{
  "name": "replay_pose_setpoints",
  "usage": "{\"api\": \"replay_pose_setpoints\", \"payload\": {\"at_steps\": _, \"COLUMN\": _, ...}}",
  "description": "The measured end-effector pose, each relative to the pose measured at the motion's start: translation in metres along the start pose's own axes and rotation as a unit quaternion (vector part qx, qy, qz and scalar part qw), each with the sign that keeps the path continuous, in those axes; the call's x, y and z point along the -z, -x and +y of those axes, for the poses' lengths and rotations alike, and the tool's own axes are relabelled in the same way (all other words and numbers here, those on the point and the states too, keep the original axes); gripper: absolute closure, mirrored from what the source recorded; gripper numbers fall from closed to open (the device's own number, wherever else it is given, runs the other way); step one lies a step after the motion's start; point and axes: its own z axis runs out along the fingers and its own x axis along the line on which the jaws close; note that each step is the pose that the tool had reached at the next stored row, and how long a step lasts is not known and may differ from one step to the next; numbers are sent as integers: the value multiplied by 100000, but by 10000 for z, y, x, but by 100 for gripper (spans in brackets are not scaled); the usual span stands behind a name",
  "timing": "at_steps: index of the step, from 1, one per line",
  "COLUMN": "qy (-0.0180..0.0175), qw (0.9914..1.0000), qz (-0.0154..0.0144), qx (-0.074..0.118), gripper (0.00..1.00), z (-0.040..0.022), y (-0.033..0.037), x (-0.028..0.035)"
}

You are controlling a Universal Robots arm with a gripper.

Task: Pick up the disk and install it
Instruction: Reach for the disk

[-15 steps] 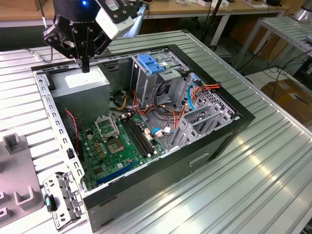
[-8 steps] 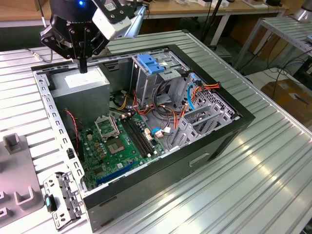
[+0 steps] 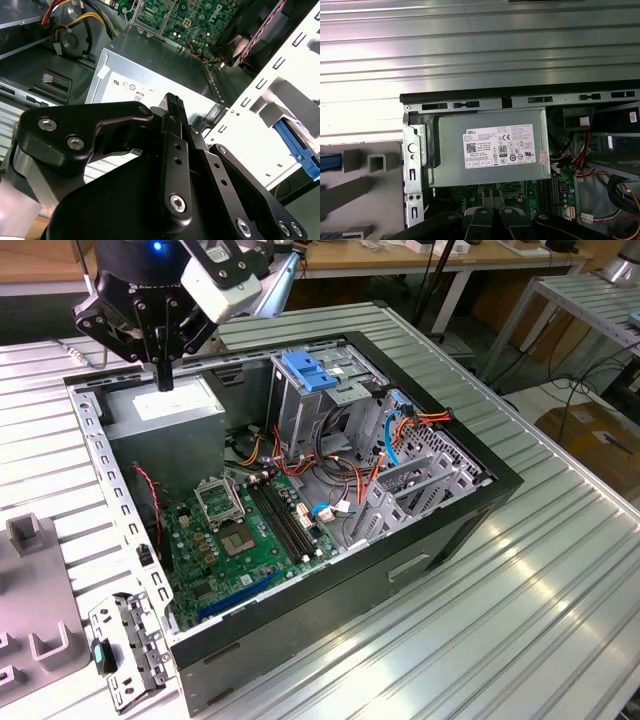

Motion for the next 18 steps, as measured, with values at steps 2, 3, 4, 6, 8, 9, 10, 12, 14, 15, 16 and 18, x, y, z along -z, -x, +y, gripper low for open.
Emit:
{"api": "replay_pose_setpoints", "payload": {"at_steps": 2, "qy": 4, "qw": 100000, "qz": -3, "qx": 0, "gripper": 89, "z": -1, "y": -13, "x": 0}}
{"api": "replay_pose_setpoints", "payload": {"at_steps": 3, "qy": -1, "qw": 100000, "qz": 0, "qx": -1, "gripper": 89, "z": -1, "y": -20, "x": 1}}
{"api": "replay_pose_setpoints", "payload": {"at_steps": 4, "qy": 1, "qw": 100000, "qz": -2, "qx": -2, "gripper": 89, "z": -2, "y": -27, "x": 1}}
{"api": "replay_pose_setpoints", "payload": {"at_steps": 6, "qy": 0, "qw": 100000, "qz": 0, "qx": 0, "gripper": 89, "z": -3, "y": -40, "x": 1}}
{"api": "replay_pose_setpoints", "payload": {"at_steps": 8, "qy": 1, "qw": 100000, "qz": -3, "qx": -2, "gripper": 89, "z": -4, "y": -60, "x": 2}}
{"api": "replay_pose_setpoints", "payload": {"at_steps": 9, "qy": 1, "qw": 100000, "qz": -1, "qx": -3, "gripper": 89, "z": -5, "y": -73, "x": 2}}
{"api": "replay_pose_setpoints", "payload": {"at_steps": 10, "qy": 0, "qw": 100000, "qz": -1, "qx": -2, "gripper": 89, "z": -6, "y": -80, "x": 2}}
{"api": "replay_pose_setpoints", "payload": {"at_steps": 12, "qy": 0, "qw": 100000, "qz": -1, "qx": -2, "gripper": 89, "z": -7, "y": -94, "x": 3}}
{"api": "replay_pose_setpoints", "payload": {"at_steps": 14, "qy": 2, "qw": 100000, "qz": -2, "qx": -4, "gripper": 89, "z": -8, "y": -109, "x": 3}}
{"api": "replay_pose_setpoints", "payload": {"at_steps": 15, "qy": 1, "qw": 100000, "qz": -1, "qx": -4, "gripper": 89, "z": -9, "y": -115, "x": 3}}
{"api": "replay_pose_setpoints", "payload": {"at_steps": 16, "qy": -1, "qw": 100000, "qz": 0, "qx": -1, "gripper": 89, "z": -10, "y": -126, "x": 4}}
{"api": "replay_pose_setpoints", "payload": {"at_steps": 18, "qy": -1, "qw": 100000, "qz": 1, "qx": -2, "gripper": 89, "z": -11, "y": -144, "x": 4}}
